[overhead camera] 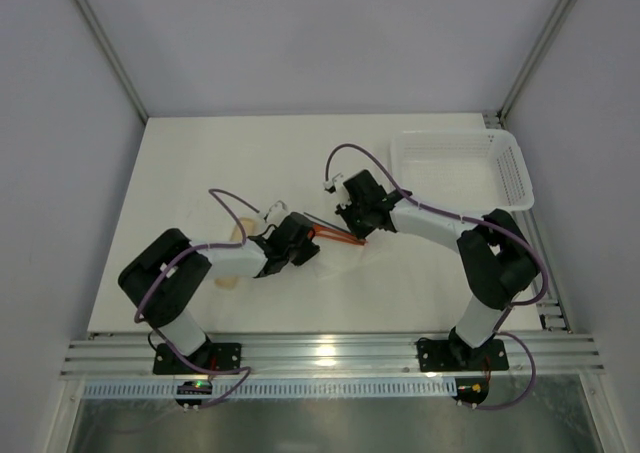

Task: Place the utensils on the paper napkin and roll it up
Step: Adjust the utensils on the napkin.

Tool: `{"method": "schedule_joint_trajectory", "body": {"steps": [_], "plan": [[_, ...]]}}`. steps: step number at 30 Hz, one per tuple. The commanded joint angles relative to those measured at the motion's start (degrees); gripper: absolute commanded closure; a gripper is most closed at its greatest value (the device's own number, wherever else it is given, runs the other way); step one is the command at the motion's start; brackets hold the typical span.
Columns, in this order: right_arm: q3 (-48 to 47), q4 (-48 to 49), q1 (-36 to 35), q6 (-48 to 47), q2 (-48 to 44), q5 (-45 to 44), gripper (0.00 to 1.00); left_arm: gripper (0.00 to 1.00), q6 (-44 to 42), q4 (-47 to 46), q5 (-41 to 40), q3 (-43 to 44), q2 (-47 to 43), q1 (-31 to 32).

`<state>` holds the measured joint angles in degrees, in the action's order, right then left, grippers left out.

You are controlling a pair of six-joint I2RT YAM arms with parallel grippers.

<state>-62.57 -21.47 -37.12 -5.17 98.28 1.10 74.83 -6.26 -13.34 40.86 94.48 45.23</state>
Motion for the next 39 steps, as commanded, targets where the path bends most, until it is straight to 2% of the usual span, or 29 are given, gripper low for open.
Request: {"method": "schedule_joint_trajectory", "body": {"steps": [1, 14, 39], "plan": [[0.4, 1.3, 0.2, 1.0, 0.1, -0.8, 0.96, 1.00, 0.6, -0.2, -0.2, 0.5, 0.6, -0.2], [-0.4, 1.3, 0.4, 1.4, 1.8, -3.4, 0.96, 1.00, 0.8, 0.1, -0.6, -0.1, -0.3, -0.3], [0.0, 0.6, 0.2, 1.3, 2.4, -2.0, 0.96, 1.00, 0.8, 0.4, -1.3, -0.3, -1.4, -0.2]]}}
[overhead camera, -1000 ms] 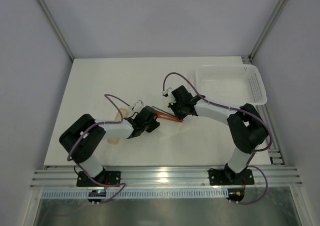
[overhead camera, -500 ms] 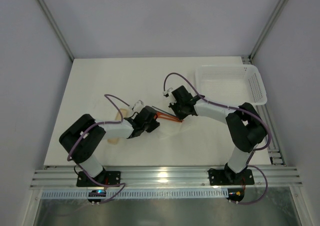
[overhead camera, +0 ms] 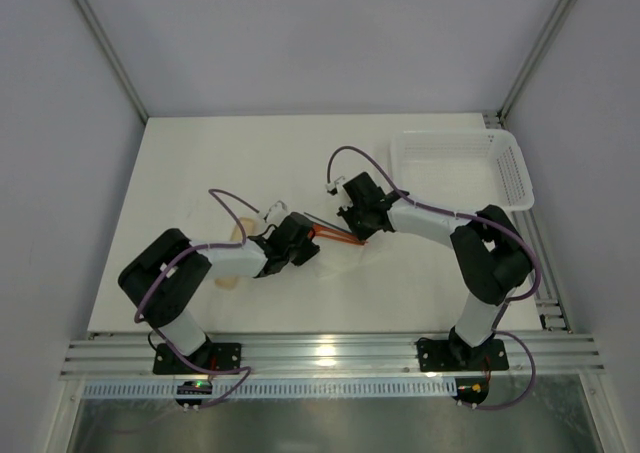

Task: Place the utensils on the paper napkin and roll it up
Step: Adjust the utensils on the napkin.

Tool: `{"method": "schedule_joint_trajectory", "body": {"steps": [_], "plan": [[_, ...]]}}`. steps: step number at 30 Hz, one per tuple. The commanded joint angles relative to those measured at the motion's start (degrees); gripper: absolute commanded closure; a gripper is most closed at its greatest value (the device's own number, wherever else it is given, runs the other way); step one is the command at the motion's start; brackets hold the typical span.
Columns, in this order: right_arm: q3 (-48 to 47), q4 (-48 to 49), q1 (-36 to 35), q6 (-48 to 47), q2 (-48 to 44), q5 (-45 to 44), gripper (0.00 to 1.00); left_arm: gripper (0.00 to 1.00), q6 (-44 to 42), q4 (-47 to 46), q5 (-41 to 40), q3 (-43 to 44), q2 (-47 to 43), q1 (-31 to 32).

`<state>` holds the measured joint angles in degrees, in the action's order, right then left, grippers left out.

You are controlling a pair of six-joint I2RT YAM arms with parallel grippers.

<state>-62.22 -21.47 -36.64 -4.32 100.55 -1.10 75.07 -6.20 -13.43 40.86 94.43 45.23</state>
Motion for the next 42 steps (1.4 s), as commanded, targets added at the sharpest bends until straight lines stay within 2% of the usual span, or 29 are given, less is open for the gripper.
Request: {"method": "schedule_joint_trajectory", "body": {"steps": [1, 24, 39, 42], "plan": [[-0.3, 0.6, -0.4, 0.4, 0.0, 0.2, 0.96, 1.00, 0.3, 0.3, -1.3, -0.2, -1.4, -0.2], [-0.1, 0.2, -1.9, 0.0, -0.2, 2.5, 0.96, 1.00, 0.3, 0.5, -1.2, 0.1, -1.3, -0.3], [0.2, 1.0, -1.9, 0.7, -3.8, -1.7, 0.96, 1.00, -0.3, 0.6, -0.4, 0.1, -1.7, -0.2], [-0.6, 0.1, -1.9, 1.4, -4.0, -2.8, 0.96, 1.00, -2.6, 0.6, 0.2, 0.7, -2.1, -0.1]]}}
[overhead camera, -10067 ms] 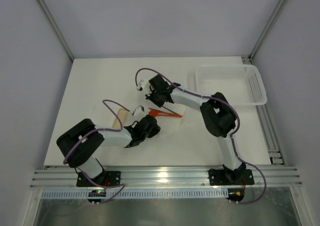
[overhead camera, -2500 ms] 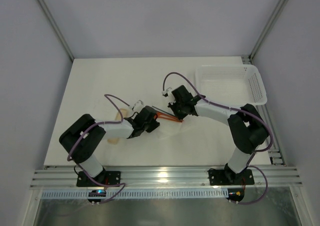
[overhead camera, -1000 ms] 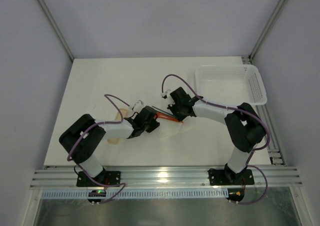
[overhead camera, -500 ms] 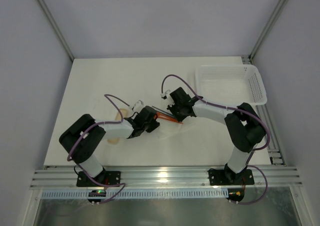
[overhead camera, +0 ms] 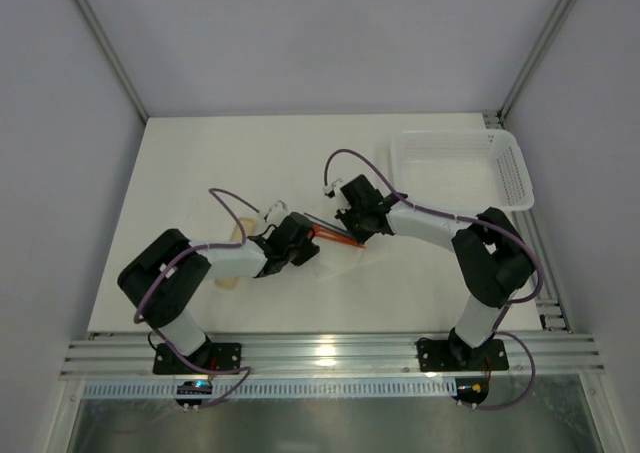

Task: Place the utensils on the paper napkin and roll it up
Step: Adjust the utensils on the napkin.

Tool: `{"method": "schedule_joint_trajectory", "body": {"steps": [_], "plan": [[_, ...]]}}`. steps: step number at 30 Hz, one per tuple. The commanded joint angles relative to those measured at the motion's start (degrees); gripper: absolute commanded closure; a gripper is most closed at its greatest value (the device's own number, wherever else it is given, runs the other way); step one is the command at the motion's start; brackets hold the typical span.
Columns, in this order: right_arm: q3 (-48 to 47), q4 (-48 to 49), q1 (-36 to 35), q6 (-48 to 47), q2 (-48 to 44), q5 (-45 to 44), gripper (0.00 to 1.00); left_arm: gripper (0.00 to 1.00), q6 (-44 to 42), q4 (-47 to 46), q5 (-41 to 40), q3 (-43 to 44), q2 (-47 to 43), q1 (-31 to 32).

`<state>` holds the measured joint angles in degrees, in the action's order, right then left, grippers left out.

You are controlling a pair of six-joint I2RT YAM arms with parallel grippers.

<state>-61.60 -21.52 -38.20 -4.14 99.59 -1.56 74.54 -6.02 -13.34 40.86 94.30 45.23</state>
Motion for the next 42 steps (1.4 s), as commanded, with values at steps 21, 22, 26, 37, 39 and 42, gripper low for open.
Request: {"method": "schedule_joint_trajectory", "body": {"steps": [21, 22, 26, 37, 39, 42], "plan": [[-6.7, -15.4, 4.6, 18.7, -16.5, -2.3, 0.96, 1.00, -10.2, 22.7, -7.0, 8.3, -18.5, -0.1], [-5.9, -15.6, 5.4, 19.4, -17.7, -1.4, 0.96, 1.00, -10.3, 23.9, -7.1, 8.9, -19.0, -0.1], [-2.1, -16.4, 8.7, 22.6, -23.6, 4.0, 0.96, 1.00, -11.1, 29.4, -7.0, 11.4, -18.7, -0.5], [1.8, -16.9, 9.9, 22.9, -27.0, 12.5, 0.96, 1.00, -13.3, 32.0, -3.0, 13.1, -14.8, -2.0], [1.1, -14.0, 9.8, 22.0, -24.9, 16.7, 0.96, 1.00, -12.4, 30.3, -2.7, 11.3, -16.2, -2.0], [-1.4, -11.4, 8.9, 20.6, -20.3, 16.9, 0.96, 1.00, -11.3, 26.9, -0.1, 8.2, -15.9, -2.2]]}}
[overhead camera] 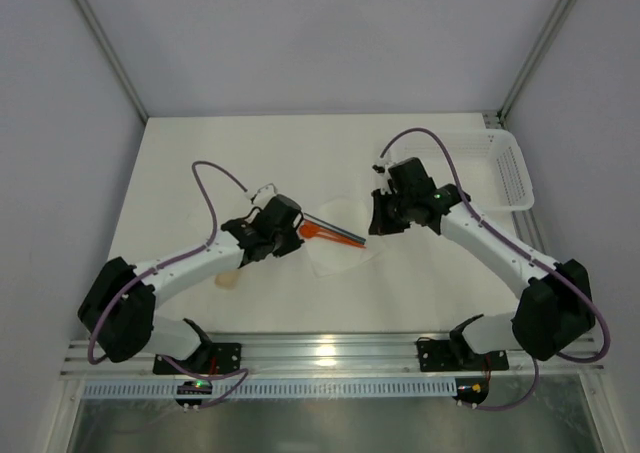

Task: Place the utensils on the paper napkin and roll it up
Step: Adjust the utensils on the napkin.

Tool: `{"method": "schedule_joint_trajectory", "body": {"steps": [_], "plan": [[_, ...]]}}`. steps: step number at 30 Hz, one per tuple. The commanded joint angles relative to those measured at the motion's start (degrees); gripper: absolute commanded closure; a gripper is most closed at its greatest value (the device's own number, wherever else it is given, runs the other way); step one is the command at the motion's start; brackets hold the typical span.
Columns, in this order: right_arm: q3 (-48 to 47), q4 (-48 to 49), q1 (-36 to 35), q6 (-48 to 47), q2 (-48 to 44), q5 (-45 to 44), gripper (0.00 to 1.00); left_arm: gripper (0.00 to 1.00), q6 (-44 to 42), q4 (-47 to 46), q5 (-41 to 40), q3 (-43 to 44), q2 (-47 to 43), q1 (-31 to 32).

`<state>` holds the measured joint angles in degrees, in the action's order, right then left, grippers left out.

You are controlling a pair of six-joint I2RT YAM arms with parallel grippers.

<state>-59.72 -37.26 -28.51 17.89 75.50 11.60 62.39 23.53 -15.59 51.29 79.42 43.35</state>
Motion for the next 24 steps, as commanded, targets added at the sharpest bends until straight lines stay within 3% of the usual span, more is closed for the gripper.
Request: {"method": "schedule_joint_trajectory", "body": {"steps": [1, 8, 16, 21, 24], "plan": [[-4.3, 4.6, -1.2, -1.9, 5.3, 3.4, 0.96, 1.00, 1.2, -4.0, 3.0, -2.9, 0.0, -0.3], [-12.9, 8.6, -5.9, -3.0, 18.2, 4.7, 0.96, 1.00, 9.7, -21.2, 7.6, -11.8, 5.0, -0.3], [-17.9, 10.4, -8.6, -3.0, 28.3, 4.8, 0.96, 1.00, 12.5, -33.6, 9.7, -11.7, 13.3, -0.3], [-18.1, 11.0, -8.6, -3.9, 30.2, 5.4, 0.96, 1.00, 12.0, -34.0, 8.7, -12.4, 12.3, -0.3], [-17.6, 11.1, -8.6, -4.9, 30.1, 4.1, 0.96, 1.00, 12.0, -24.8, 4.8, -11.8, 8.1, -0.2]]}}
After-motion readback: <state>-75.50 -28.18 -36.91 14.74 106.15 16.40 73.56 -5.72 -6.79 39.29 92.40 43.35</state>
